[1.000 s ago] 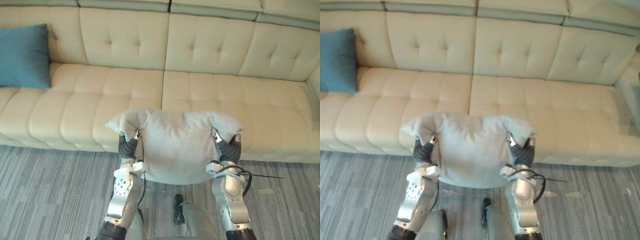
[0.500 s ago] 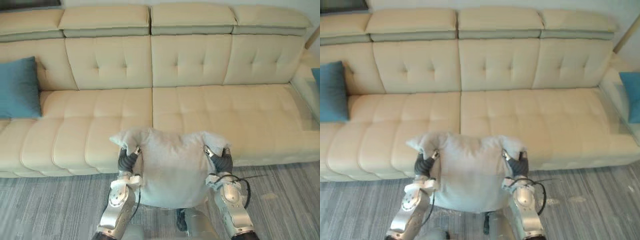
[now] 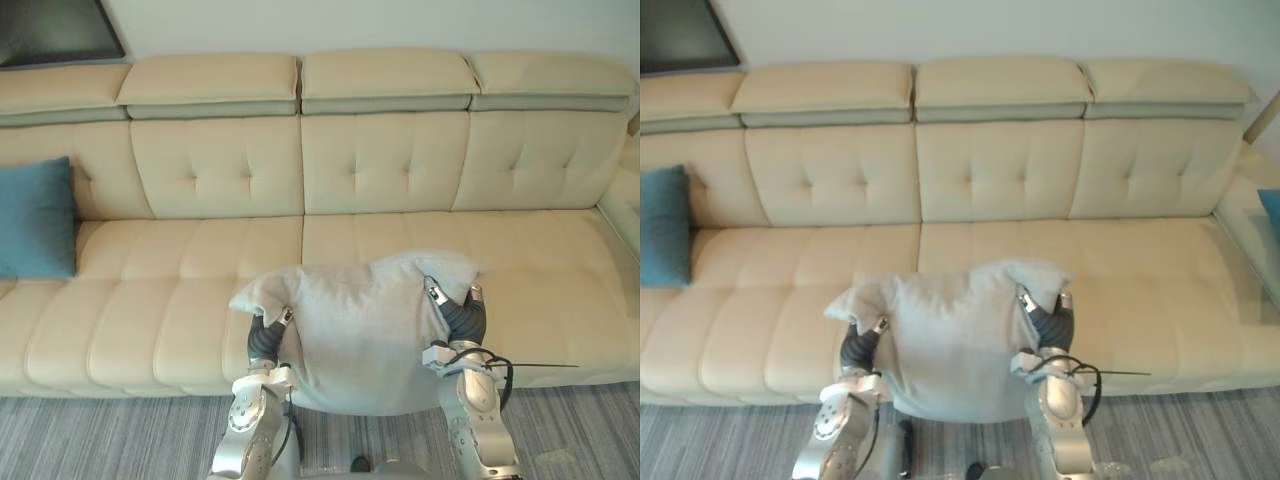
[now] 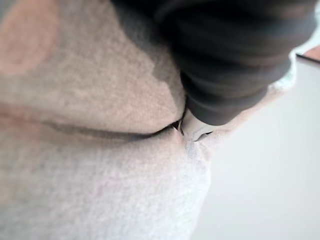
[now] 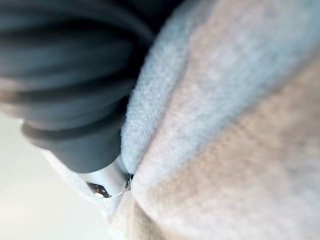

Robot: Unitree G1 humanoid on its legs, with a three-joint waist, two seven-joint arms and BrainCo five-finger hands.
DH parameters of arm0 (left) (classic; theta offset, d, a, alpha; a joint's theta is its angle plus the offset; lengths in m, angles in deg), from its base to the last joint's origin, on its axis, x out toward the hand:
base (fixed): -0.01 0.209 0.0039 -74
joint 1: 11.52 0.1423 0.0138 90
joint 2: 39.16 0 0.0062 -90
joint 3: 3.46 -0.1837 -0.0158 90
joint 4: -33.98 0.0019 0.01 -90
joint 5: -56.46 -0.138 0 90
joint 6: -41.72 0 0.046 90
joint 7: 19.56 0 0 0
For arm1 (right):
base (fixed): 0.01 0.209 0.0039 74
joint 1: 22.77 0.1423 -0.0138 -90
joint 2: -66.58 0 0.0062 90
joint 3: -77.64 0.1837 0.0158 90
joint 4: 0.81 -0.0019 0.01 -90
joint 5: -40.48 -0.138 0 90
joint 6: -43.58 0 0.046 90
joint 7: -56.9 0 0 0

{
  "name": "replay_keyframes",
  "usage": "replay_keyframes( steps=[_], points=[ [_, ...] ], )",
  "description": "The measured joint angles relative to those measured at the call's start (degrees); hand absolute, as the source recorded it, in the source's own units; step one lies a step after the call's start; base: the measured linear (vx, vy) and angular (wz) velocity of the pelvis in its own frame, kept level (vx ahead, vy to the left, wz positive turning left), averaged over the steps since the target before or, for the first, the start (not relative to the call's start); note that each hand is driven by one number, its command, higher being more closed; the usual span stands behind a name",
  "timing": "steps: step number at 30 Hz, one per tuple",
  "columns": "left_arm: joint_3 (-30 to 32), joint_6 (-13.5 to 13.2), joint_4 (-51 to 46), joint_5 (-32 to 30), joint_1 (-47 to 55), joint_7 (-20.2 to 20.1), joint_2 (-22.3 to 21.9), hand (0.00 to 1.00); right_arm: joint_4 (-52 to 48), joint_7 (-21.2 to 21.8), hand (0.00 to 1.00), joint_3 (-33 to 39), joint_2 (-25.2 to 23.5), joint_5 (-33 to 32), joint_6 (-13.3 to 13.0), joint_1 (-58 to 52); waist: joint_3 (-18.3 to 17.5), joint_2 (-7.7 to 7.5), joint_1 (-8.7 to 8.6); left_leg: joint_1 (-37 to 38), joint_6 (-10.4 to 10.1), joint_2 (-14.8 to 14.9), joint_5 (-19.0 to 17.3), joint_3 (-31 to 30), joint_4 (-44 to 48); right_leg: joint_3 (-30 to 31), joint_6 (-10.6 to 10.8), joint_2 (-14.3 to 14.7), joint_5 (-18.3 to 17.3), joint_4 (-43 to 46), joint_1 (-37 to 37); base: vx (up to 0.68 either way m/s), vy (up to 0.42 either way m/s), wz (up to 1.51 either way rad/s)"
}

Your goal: Pick up cushions and gather them together orderly.

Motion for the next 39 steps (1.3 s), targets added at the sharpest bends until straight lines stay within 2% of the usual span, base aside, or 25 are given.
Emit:
replay_keyframes(
  steps=[3, 4, 5, 7, 8, 9, 10, 11, 13, 15, 21, 25, 27, 31, 35, 37, 39],
  points=[
    [0.0, 0.1, 0.0, 0.0, 0.0, 0.0, 0.2, 1.0, 0.5, 0.0, 1.0, 0.0, 0.1, 0.1, 0.4, 0.3, -0.2, -0.28, 0.12, 3.9, 1.6, -1.4, -1.0, 2.5, -2.4, 0.0, 4.1, -2.8, -1.0, 8.5, -2.2, 0.18, 0.129, -0.28],
    [0.0, 0.1, 0.0, 0.0, 0.0, 0.0, 0.7, 1.0, 1.6, 0.0, 1.0, 0.0, 0.0, 0.1, 0.4, 0.9, -0.2, -0.26, -0.05, 6.0, 1.8, -1.5, -1.0, 2.5, -3.5, -0.3, 5.6, -3.3, -0.3, 14.5, -3.9, 0.18, 0.122, -0.07],
    [-0.1, 0.1, -0.1, 0.0, 0.0, 0.0, 1.3, 1.0, 3.0, 0.0, 1.0, 0.0, 0.1, 0.3, 0.5, 1.7, -0.2, -0.22, -0.54, 7.6, 1.9, -1.1, -0.9, 2.1, -4.0, -0.6, 5.9, -3.7, -1.1, 17.3, -5.1, 0.14, 0.067, 0.06],
    [0.0, -0.1, -0.1, 0.0, -0.5, 0.1, 1.3, 1.0, 3.7, 0.0, 1.0, -0.1, 0.1, 1.3, 0.5, 2.5, -0.4, 0.1, -0.67, 8.0, 2.2, -0.7, -1.1, 1.5, -4.7, -0.5, 3.6, -4.4, -2.8, 17.9, -6.9, 0.1, 0.015, 0.23],
    [0.0, -0.3, -0.1, 0.0, -1.6, 0.2, 1.3, 1.0, 4.0, 0.0, 1.0, 0.0, 0.3, 2.1, 0.5, 3.8, -0.8, -0.53, -0.72, 7.4, 2.1, -0.4, -1.1, 0.5, -4.7, -0.4, 3.3, -5.0, -3.0, 16.1, -8.4, 0.06, -0.018, 0.28],
    [0.1, -0.5, -0.1, 0.0, -2.2, 0.3, 1.4, 1.0, 4.2, -0.1, 1.0, 0.0, 0.3, 2.2, 0.4, 4.7, -0.9, -0.69, -0.66, 6.8, 1.9, -0.4, -1.0, 0.1, -4.2, -0.3, 3.0, -5.2, -1.9, 12.6, -8.6, 0.06, -0.068, 0.39],
    [0.1, -0.7, -0.4, 0.0, -2.6, 0.4, 1.8, 1.0, 4.1, -0.1, 1.0, 0.0, 0.1, 2.3, 0.3, 5.3, -1.1, -1.51, -0.68, 5.7, 1.2, -1.4, -1.4, -0.7, -3.3, -0.2, 2.7, -6.3, 4.2, 7.0, -8.5, 0.05, -0.162, 0.41],
    [0.1, -0.5, -0.4, 0.0, -3.1, 0.4, 1.9, 1.0, 4.5, -0.2, 1.0, 0.0, 0.5, 2.3, 0.0, 5.7, -1.0, -1.89, -0.58, 5.0, 0.5, -2.0, -1.8, -1.5, -2.6, -0.2, 4.4, -6.8, 3.9, 4.4, -7.4, 0.05, -0.148, 0.3],
    [0.1, -0.4, -0.4, -1.1, -3.0, 0.4, 1.8, 1.0, 4.5, -0.2, 1.0, 0.0, 1.2, 2.2, 0.3, 5.8, -0.9, -0.34, 0.17, 5.2, -0.2, -0.9, -1.3, -2.3, -3.5, -0.9, 3.9, -5.5, 5.2, 0.1, -5.5, 0.04, -0.124, 0.08],
    [0.1, -0.4, -0.5, -1.8, -3.0, 0.4, 1.4, 1.0, 4.5, -0.1, 1.0, 0.0, 1.3, 2.1, 0.6, 5.4, -1.2, 0.18, 0.26, 6.3, -1.2, -0.2, -0.4, -3.2, -5.8, -2.3, 3.2, -4.4, 6.7, -3.7, -3.2, 0.06, -0.145, 0.18],
    [0.1, -0.2, -0.6, -2.2, -3.3, 0.4, 0.9, 1.0, 4.3, -0.1, 1.0, 0.0, 1.2, 2.1, 0.5, 5.5, -1.7, -0.59, 0.48, 7.8, -2.3, 0.3, 3.1, -5.0, -12.3, -4.3, 2.4, -3.3, 8.3, -8.1, -1.7, 0.04, -0.08, 0.16],
    [0.6, -0.2, -0.9, -2.2, -6.9, 1.9, 1.0, 1.0, 4.3, -0.9, 1.0, -0.2, 1.2, 2.4, 0.9, 9.6, -0.7, -1.18, 0.79, 3.8, -2.4, 0.2, 4.9, -6.2, -12.8, -5.6, 2.1, -3.2, 9.0, -7.7, -5.3, -0.03, -0.011, 0.19],
    [1.0, -0.3, -1.1, -2.3, -10.6, 3.7, 1.0, 1.0, 4.3, -2.6, 1.0, -0.2, 1.3, 4.8, 0.9, 13.9, 1.2, -0.93, 0.95, 2.1, -2.2, 0.1, 5.7, -6.3, -12.7, -5.8, 2.1, -3.2, 9.2, -6.7, -7.3, -0.1, 0.003, 0.06],
    [2.8, -1.0, -1.1, -3.7, -23.4, 9.3, 1.0, 1.0, 4.3, -8.1, 1.0, -0.5, 1.3, 9.6, 1.5, 26.9, 3.6, -0.3, 1.74, -5.6, -2.0, 0.4, 6.5, -5.8, -10.3, -5.7, 2.0, -4.1, 9.1, -1.2, -16.7, -0.16, 0.022, -0.08],
    [4.8, -2.1, -0.7, -4.5, -35.6, 14.0, 1.7, 1.0, 4.5, -12.6, 1.0, -0.4, 1.9, 11.2, 2.0, 37.9, 4.6, 0.09, 2.04, -11.2, -2.2, 0.2, 6.7, -5.3, -7.5, -5.0, 1.9, -4.8, 8.6, 3.2, -23.3, -0.12, 0.03, -0.08],
    [5.1, -4.0, 2.7, -4.5, -46.0, 16.3, 5.2, 1.0, 5.0, -15.4, 1.0, 0.1, 3.0, 11.3, 2.2, 46.3, 5.7, 0.4, 2.04, -13.6, -1.9, 0.4, 7.7, -4.4, -8.0, -4.9, 2.0, -5.2, 8.4, 4.9, -26.8, -0.11, 0.01, -0.02],
    [5.3, -4.1, 8.0, -4.4, -55.6, 17.3, 8.8, 1.0, 7.5, -17.6, 1.0, 1.3, 3.1, 11.3, 2.2, 53.8, 6.8, 0.59, 2.04, -15.5, -2.3, 0.7, 9.0, -4.0, -8.3, -5.0, 1.9, -5.2, 8.6, 5.8, -29.2, -0.08, -0.016, -0.01]
  ],
)
